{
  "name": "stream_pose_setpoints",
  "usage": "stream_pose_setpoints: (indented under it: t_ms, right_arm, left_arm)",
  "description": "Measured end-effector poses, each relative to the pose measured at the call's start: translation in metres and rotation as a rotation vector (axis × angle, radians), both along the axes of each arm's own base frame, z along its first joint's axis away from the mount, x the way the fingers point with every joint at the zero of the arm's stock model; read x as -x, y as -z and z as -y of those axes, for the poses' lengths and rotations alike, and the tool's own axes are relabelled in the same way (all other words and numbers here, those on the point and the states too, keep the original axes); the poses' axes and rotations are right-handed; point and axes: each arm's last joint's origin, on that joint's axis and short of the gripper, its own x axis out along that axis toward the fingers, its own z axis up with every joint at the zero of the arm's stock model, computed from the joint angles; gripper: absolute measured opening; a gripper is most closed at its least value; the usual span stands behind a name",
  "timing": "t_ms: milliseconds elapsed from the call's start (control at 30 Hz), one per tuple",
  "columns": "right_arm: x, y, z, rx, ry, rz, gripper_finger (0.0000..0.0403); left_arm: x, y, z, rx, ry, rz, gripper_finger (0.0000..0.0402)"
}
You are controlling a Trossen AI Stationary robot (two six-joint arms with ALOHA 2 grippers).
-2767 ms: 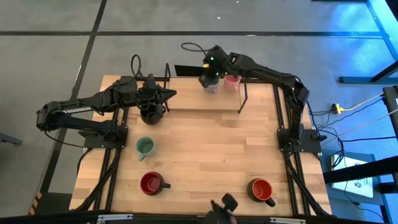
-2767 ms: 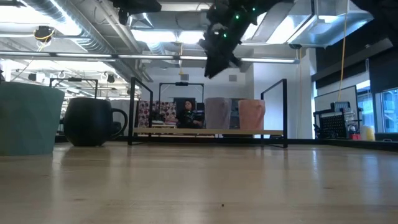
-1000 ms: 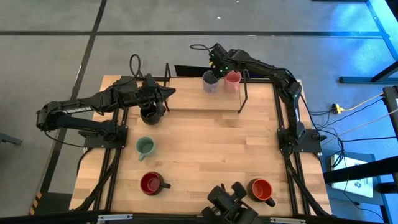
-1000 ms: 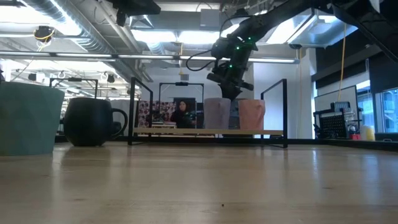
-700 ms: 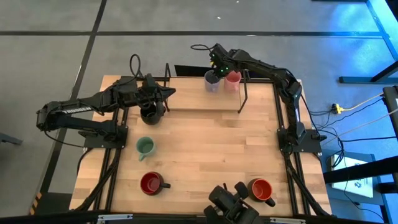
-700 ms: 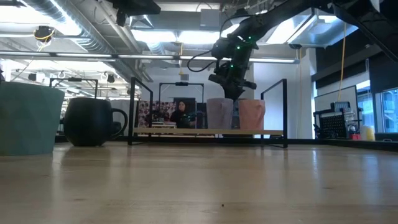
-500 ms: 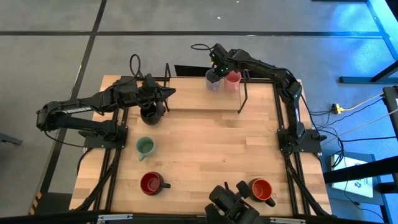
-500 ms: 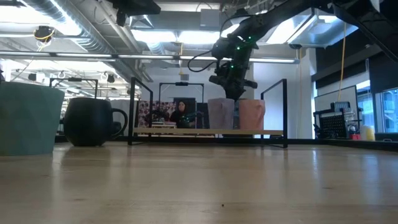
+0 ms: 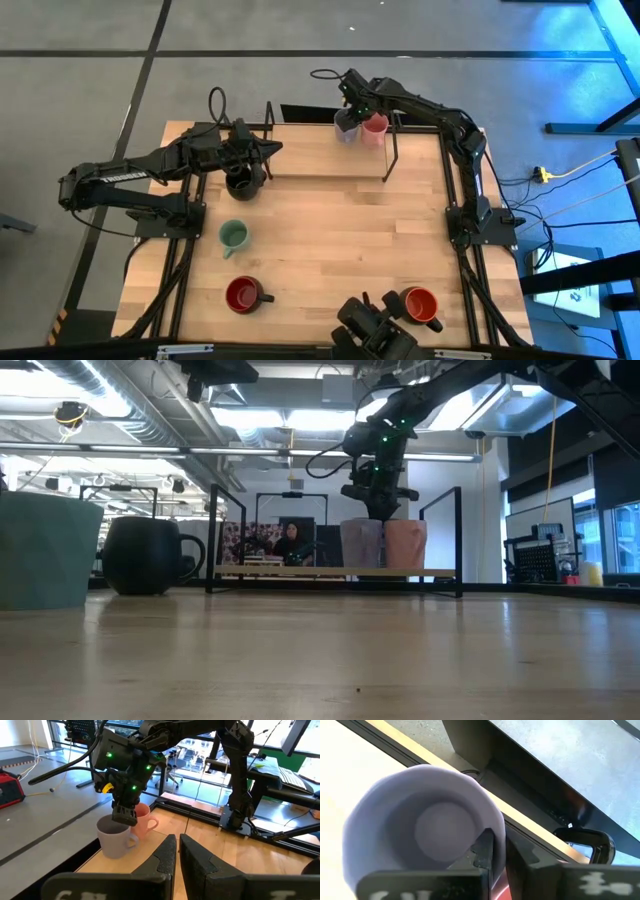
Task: Place coffee mugs
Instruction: Put the purple mug on the shelf, then put the green mug on the shelf
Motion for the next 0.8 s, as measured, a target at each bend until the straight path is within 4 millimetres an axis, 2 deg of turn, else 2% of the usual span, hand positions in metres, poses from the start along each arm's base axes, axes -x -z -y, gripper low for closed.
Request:
stream_pose_setpoints:
  t_ms: [300, 400, 500, 600, 700, 800]
  right_arm:
    - [0.0, 0.0, -0.001, -0.007, -0.006, 0.003, 0.0085]
    - [-0.001, -0.009, 0.0, 0.005, -0.011, 0.014, 0.0105]
    - [-0.003, -0.037, 0.002, 0.047, -0.024, 0.055, 0.0118]
    - [-0.005, -0.074, -0.009, 0.071, -0.084, 0.091, 0.0122]
    - [-0.007, -0.11, -0.039, 0.082, -0.2, 0.134, 0.0122]
    - [-0.011, -0.138, -0.083, 0.089, -0.393, 0.204, 0.0122]
  left_arm:
    - [0.0, 0.0, 0.0, -0.001, 0.0, 0.0, 0.0018]
    - [0.0, 0.0, 0.0, -0.001, 0.0, -0.001, 0.0018]
    - [0.0, 0.0, 0.0, -0.001, 0.0, -0.001, 0.0018]
    - [0.0, 0.0, 0.0, -0.001, 0.0, 0.0, 0.0018]
    - [0.0, 0.0, 0.0, -0.001, 0.0, -0.001, 0.0018]
    - [0.0, 0.0, 0.0, 0.002, 0.012, -0.001, 0.0018]
